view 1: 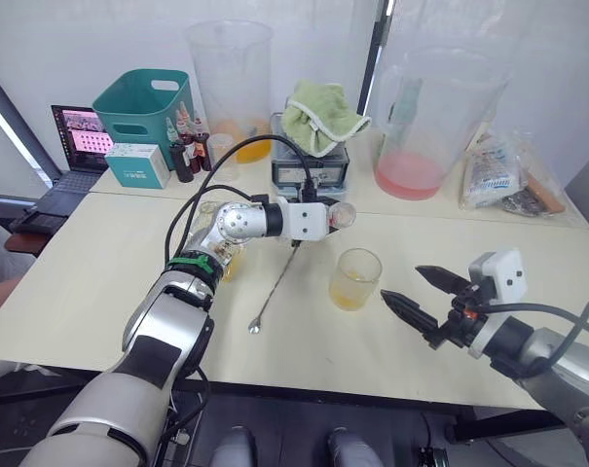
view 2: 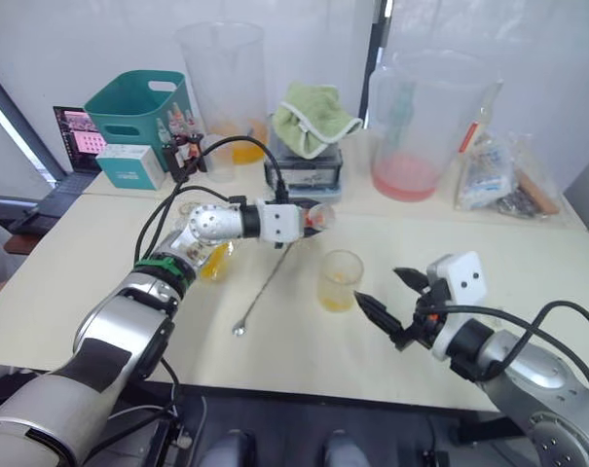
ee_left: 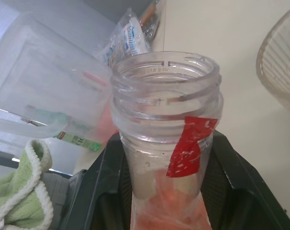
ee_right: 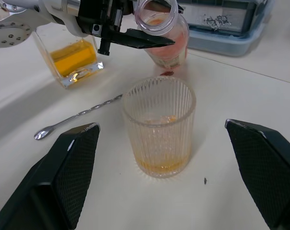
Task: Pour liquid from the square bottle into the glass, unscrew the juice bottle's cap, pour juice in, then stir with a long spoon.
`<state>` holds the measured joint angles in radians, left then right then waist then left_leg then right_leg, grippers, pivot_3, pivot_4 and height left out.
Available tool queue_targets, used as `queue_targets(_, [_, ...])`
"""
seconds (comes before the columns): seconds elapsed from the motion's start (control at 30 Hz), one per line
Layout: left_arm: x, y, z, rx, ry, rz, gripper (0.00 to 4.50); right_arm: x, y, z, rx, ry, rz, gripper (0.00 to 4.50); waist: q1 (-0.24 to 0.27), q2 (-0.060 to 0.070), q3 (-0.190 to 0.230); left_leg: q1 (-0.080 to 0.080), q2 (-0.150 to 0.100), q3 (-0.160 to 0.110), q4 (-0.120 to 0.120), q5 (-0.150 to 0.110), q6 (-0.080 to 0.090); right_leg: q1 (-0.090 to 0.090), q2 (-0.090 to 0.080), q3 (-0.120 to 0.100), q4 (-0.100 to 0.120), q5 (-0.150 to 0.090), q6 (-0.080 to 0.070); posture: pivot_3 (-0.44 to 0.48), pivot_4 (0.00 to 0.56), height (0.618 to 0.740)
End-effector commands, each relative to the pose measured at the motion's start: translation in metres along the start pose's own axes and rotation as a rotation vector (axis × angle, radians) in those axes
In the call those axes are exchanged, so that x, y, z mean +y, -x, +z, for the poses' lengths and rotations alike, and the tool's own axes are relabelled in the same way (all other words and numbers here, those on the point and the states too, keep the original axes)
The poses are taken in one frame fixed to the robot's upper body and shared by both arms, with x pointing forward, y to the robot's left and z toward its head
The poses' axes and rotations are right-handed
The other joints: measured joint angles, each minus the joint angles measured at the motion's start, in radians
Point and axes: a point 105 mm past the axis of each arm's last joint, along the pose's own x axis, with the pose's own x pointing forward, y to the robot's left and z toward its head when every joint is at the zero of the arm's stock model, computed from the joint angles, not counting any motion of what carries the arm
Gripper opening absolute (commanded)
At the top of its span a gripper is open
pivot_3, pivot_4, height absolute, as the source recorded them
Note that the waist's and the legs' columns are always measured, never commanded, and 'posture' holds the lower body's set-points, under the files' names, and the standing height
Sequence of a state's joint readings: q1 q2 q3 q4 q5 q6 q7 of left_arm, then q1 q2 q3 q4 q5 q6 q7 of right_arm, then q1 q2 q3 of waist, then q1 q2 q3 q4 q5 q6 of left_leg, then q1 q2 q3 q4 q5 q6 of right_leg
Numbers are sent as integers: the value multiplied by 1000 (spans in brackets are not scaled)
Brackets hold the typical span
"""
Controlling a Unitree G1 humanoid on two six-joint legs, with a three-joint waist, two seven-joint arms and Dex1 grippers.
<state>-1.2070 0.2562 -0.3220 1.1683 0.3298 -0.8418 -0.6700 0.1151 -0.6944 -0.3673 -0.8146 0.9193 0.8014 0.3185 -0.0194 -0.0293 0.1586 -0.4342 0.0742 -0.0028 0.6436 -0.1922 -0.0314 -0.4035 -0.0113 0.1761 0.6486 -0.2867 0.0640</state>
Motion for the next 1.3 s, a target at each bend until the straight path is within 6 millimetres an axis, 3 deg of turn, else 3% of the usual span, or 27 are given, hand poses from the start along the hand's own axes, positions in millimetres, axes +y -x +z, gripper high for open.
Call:
queue_targets(0.03, [10, -9, 13, -27, -105, 39, 1506, 9, 10, 6, -54, 45, -7, 4445, 4, 0, 0, 0, 0, 0, 0, 0, 0, 0, 0, 0, 0, 0, 0, 0, 150, 740])
queue_targets(0.33, [0, -19, 17, -30, -252, 27, 1506, 11, 23, -6, -35, 47, -49, 4445, 6, 0, 0, -1, -1, -1, 0, 2, -4, 0, 0, 0, 1, 0, 1, 0, 150, 740])
queue_targets(1.3, [1, -30, 28, -61, -572, 62, 1506, 15, 14, 0, -74, 17, -60, 4445, 8, 0, 0, -1, -3, -1, 0, 3, -6, 0, -2, 0, 1, 0, 2, 0, 150, 740])
